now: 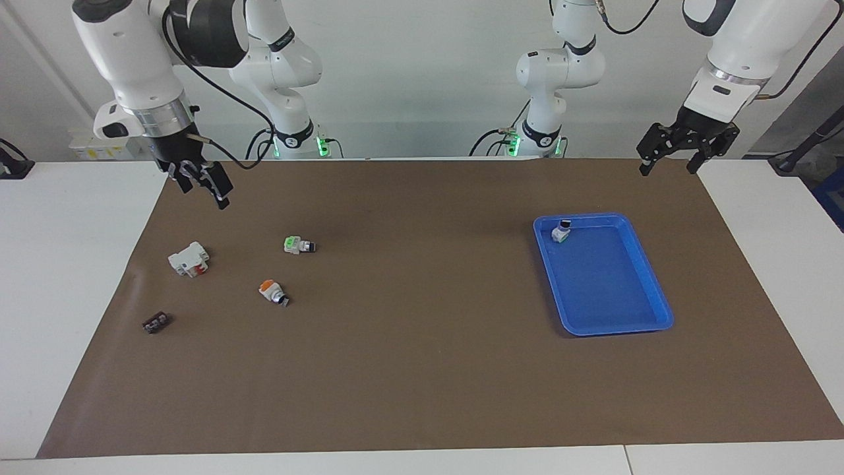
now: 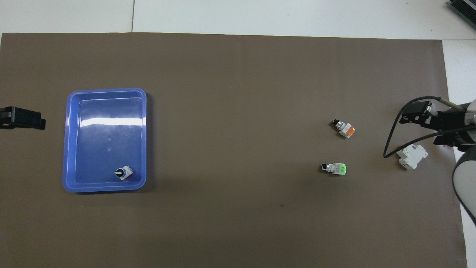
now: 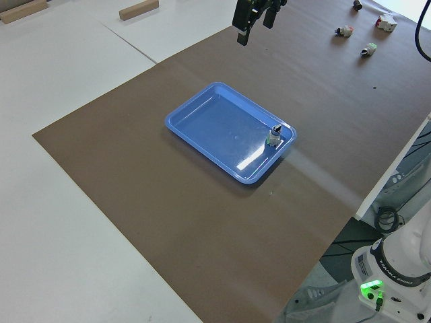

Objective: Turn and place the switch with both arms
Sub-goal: 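Move the right gripper down toward the green-topped switch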

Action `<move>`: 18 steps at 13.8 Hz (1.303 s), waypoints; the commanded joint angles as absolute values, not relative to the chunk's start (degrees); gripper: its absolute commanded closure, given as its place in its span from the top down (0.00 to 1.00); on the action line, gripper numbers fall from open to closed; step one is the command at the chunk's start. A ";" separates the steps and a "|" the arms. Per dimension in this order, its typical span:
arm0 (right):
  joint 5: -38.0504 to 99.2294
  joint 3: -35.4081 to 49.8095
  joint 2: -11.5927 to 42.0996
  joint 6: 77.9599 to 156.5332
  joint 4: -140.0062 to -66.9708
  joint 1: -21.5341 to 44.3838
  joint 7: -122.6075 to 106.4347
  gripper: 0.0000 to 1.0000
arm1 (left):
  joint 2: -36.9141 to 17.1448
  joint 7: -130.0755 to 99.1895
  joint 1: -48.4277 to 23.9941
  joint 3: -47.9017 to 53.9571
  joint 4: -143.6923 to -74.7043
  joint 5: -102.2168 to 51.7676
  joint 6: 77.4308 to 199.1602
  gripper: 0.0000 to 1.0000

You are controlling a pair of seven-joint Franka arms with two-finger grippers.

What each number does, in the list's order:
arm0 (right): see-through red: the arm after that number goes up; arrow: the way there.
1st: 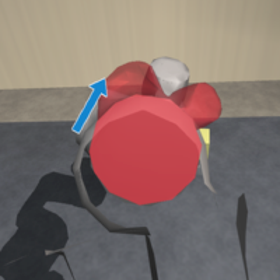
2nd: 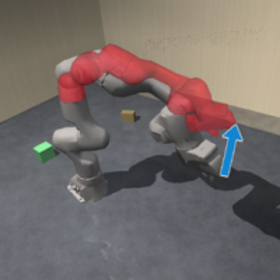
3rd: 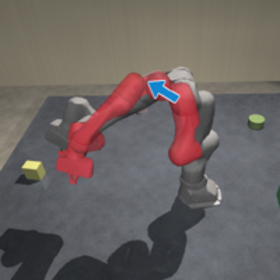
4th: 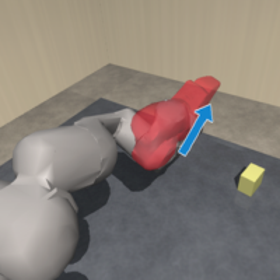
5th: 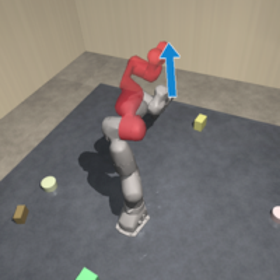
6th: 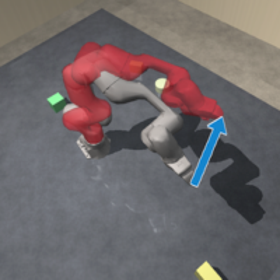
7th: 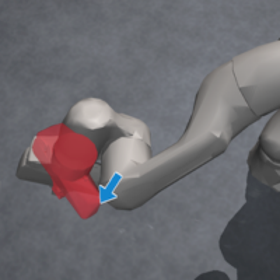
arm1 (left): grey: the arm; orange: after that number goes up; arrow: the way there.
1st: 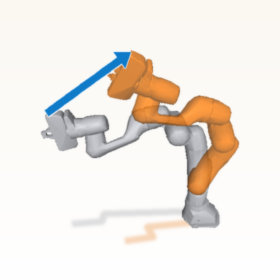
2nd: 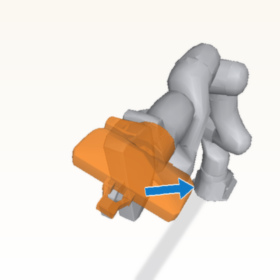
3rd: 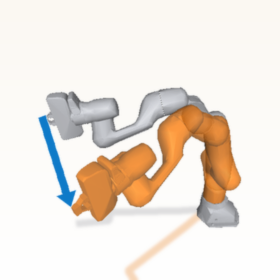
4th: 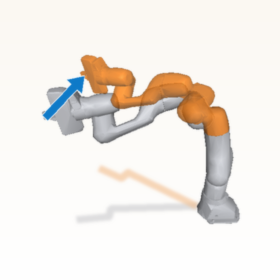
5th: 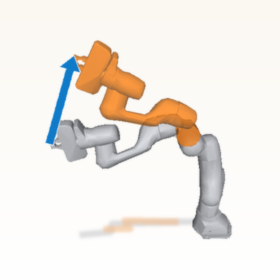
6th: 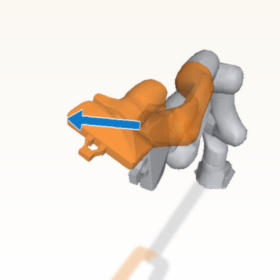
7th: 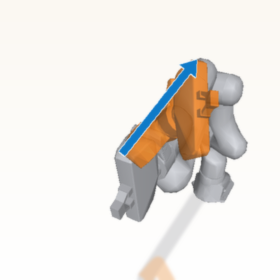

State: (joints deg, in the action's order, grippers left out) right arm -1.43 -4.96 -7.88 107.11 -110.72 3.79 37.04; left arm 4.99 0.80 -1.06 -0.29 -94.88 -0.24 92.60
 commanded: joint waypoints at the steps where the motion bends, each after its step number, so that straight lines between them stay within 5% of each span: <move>1: -0.53 -4.92 -12.21 113.19 -120.99 4.04 53.46 1.00 | 6.33 0.26 -0.79 -0.26 -96.42 -0.88 92.81 1.00; 7: 20.28 -4.83 0.94 124.71 -126.91 4.22 71.63 1.00 | 6.33 0.26 -0.79 -0.26 -96.42 -0.88 92.81 1.00; 12: 34.70 -4.92 1.41 131.38 -136.83 4.13 67.35 1.00 | 6.33 0.26 -0.79 -0.26 -96.42 -0.88 92.73 1.00; 18: 35.07 -4.92 0.62 133.41 -140.88 4.83 61.53 1.00 | 6.33 0.26 -0.79 -0.26 -96.42 -0.88 92.72 1.00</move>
State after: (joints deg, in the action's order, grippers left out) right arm 33.44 -4.92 3.04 131.66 -138.18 4.24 63.64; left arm 5.00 0.78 -1.06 -0.29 -94.90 -0.24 92.60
